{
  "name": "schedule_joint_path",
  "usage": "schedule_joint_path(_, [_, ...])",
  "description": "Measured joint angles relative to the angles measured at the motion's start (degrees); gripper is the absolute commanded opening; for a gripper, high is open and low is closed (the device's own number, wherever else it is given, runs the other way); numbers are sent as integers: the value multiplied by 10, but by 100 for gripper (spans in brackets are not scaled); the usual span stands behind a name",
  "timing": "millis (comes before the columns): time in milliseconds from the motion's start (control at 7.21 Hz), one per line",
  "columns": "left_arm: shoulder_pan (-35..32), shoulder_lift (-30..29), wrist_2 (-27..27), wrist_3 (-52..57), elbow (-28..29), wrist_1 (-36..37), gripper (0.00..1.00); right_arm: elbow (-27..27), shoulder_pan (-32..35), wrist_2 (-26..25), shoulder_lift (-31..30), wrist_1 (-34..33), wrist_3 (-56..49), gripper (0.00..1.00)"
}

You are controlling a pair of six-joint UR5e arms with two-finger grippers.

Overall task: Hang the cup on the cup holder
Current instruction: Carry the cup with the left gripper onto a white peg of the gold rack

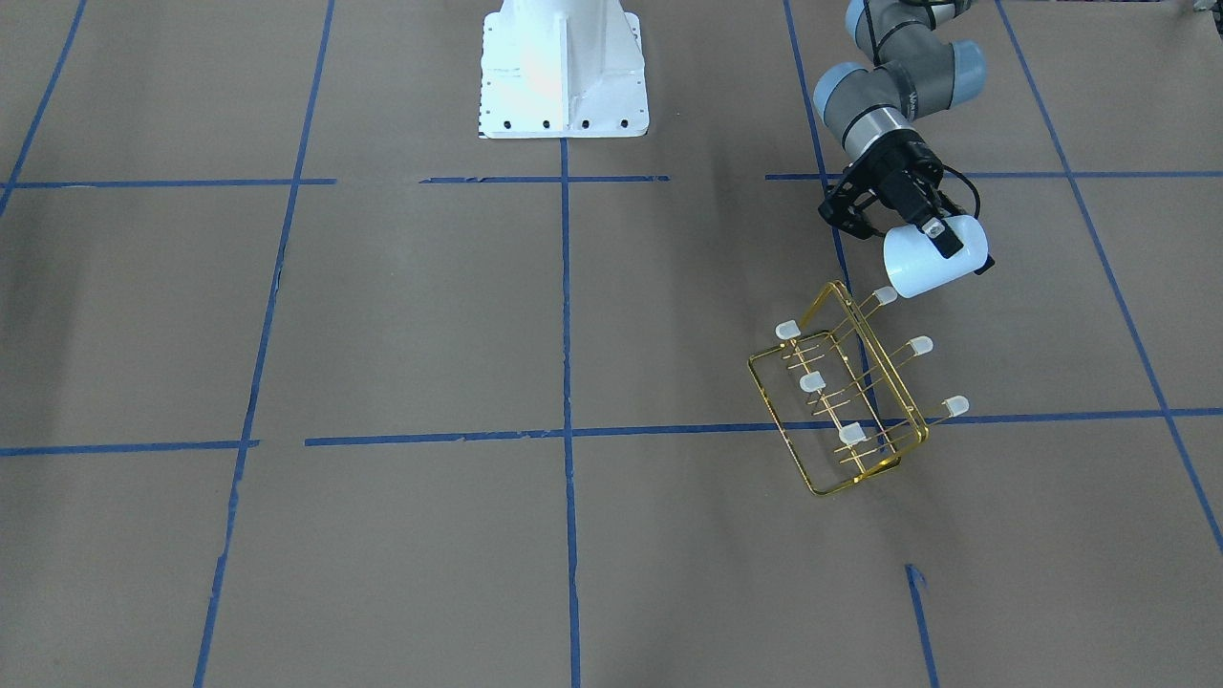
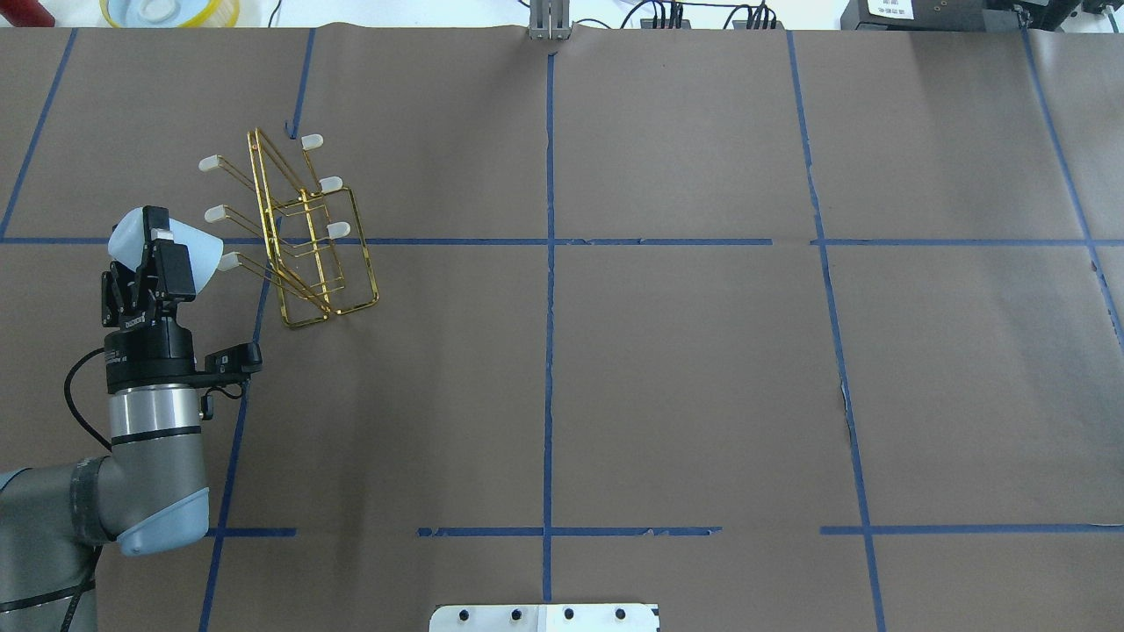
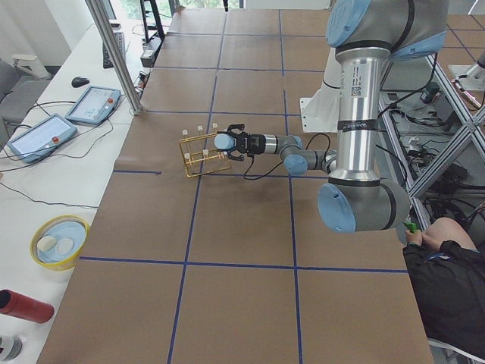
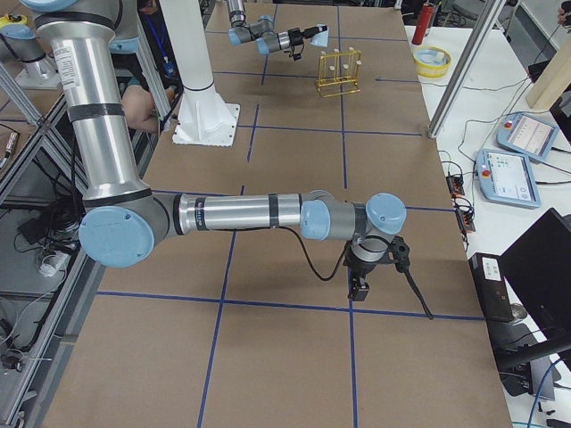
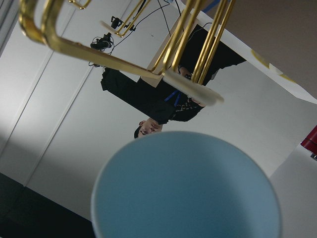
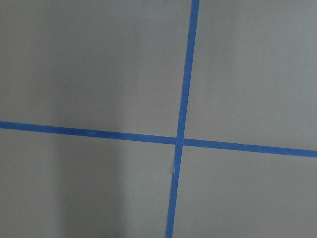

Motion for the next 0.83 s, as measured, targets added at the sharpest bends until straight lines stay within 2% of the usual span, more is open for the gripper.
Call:
schedule_joint_path(693, [1, -29, 1, 0, 36, 0, 8, 0, 0, 0, 0, 0, 0, 100])
schedule_joint_path(832, [1, -37, 1, 1, 46, 0, 14, 0, 0, 0, 0, 0, 0, 100])
